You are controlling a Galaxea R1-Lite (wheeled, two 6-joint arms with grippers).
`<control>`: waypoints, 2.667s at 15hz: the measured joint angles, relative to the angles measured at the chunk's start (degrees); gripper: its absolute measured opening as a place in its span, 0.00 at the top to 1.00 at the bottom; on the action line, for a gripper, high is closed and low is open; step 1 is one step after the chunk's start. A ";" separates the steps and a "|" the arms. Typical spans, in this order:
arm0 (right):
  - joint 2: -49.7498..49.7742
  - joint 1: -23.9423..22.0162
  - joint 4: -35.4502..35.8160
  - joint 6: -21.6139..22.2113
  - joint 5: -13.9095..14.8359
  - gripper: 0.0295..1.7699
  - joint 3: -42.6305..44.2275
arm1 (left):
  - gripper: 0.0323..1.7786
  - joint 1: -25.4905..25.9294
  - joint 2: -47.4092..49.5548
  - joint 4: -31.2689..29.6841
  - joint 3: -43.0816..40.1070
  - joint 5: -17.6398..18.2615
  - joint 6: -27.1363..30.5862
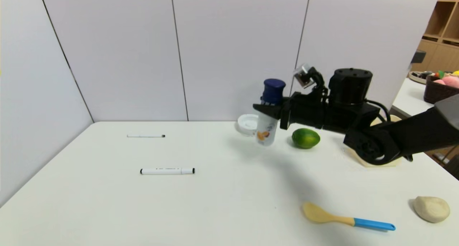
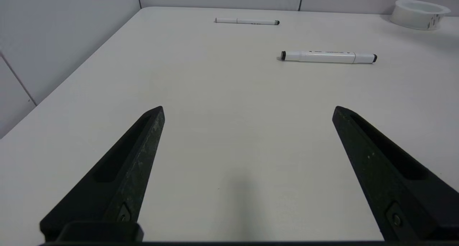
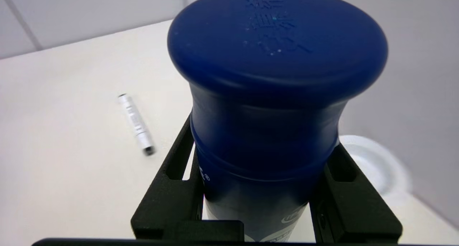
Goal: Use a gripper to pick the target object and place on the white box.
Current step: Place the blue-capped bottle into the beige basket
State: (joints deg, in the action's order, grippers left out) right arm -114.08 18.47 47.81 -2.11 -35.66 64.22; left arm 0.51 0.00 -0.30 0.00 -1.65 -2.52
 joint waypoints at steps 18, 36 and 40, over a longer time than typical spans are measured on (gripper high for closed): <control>5.64 -30.23 -22.21 -0.06 1.21 0.57 14.01 | 0.05 0.00 0.00 0.00 0.00 0.02 0.00; 5.12 -38.23 -19.50 -5.30 0.93 0.57 5.27 | 0.05 0.00 0.00 0.00 0.00 0.02 0.02; 4.33 -38.19 -14.47 -6.10 0.85 0.57 0.63 | 0.05 0.00 0.00 -0.02 0.00 0.02 0.00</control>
State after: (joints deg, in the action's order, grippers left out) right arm -109.75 -19.72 33.34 -8.20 -34.80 64.85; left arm 0.51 0.00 -0.33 0.00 -1.62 -2.52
